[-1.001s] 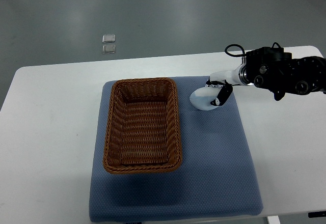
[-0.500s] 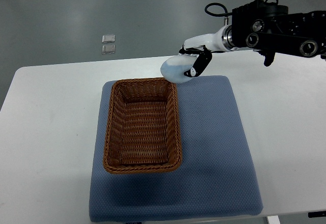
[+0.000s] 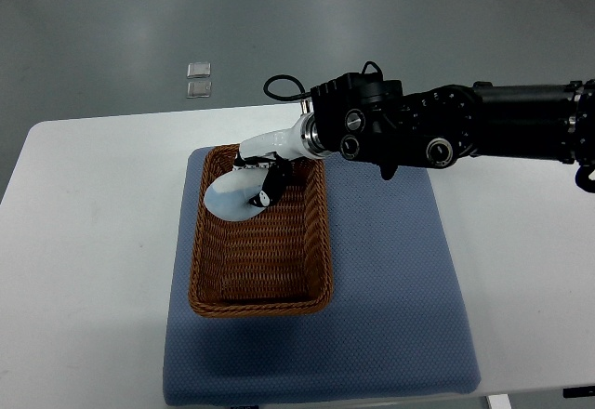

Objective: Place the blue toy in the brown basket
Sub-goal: 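Lower the toy into the basket and open the right hand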

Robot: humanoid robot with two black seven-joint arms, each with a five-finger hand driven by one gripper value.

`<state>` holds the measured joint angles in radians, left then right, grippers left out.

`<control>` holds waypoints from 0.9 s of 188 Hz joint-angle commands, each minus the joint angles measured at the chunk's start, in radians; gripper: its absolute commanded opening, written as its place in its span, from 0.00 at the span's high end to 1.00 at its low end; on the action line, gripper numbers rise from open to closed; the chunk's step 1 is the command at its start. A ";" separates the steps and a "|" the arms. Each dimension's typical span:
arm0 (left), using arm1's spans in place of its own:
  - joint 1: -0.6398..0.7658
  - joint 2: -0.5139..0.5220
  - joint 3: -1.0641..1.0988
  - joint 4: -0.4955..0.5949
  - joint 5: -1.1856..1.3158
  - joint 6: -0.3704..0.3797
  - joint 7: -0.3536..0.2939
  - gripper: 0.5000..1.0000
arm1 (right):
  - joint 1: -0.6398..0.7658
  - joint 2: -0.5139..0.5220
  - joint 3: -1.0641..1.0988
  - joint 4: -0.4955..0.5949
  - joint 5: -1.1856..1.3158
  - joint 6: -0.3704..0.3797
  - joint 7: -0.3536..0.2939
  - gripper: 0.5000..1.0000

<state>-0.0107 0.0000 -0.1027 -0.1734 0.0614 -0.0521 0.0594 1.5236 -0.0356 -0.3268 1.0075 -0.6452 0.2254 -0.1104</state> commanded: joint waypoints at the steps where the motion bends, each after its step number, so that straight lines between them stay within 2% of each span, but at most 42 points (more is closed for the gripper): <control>1: 0.000 0.000 0.001 -0.001 0.000 0.000 0.000 0.00 | -0.028 0.022 0.000 -0.018 -0.002 -0.015 0.000 1.00; 42: 0.000 0.000 0.001 -0.001 0.000 0.000 0.000 0.00 | -0.062 0.034 0.000 -0.041 -0.004 -0.020 0.000 1.00; 47: 0.000 0.000 0.001 -0.001 0.000 0.000 0.000 0.00 | -0.066 0.036 0.000 -0.044 -0.004 -0.020 0.000 0.91; 60: 0.000 0.000 0.001 -0.001 0.000 0.000 0.000 0.00 | -0.077 0.036 -0.001 -0.049 -0.004 -0.020 0.000 0.77; 69: 0.000 0.000 0.001 -0.001 0.000 0.000 0.000 0.00 | -0.086 0.036 -0.006 -0.055 -0.008 -0.020 0.002 0.62; 93: 0.000 0.000 0.001 -0.001 0.000 -0.002 0.000 0.00 | -0.106 0.036 -0.009 -0.066 -0.013 -0.020 0.002 0.40; 111: 0.000 0.000 0.001 -0.001 0.000 0.000 0.000 0.00 | -0.108 0.036 -0.009 -0.072 -0.011 -0.018 0.012 0.29; 122: 0.000 0.000 0.001 -0.001 0.000 0.000 0.000 0.00 | -0.106 0.036 -0.009 -0.072 -0.011 -0.017 0.026 0.26; 129: 0.000 0.000 0.001 -0.001 0.000 0.000 0.000 0.00 | -0.103 0.036 -0.008 -0.072 -0.011 -0.014 0.034 0.21; 169: 0.000 0.000 0.001 -0.001 0.000 -0.002 0.000 0.00 | -0.063 0.031 0.015 -0.072 0.006 0.018 0.040 0.20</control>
<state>-0.0108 0.0000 -0.1012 -0.1749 0.0614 -0.0522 0.0598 1.4350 0.0000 -0.3224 0.9356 -0.6488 0.2202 -0.0725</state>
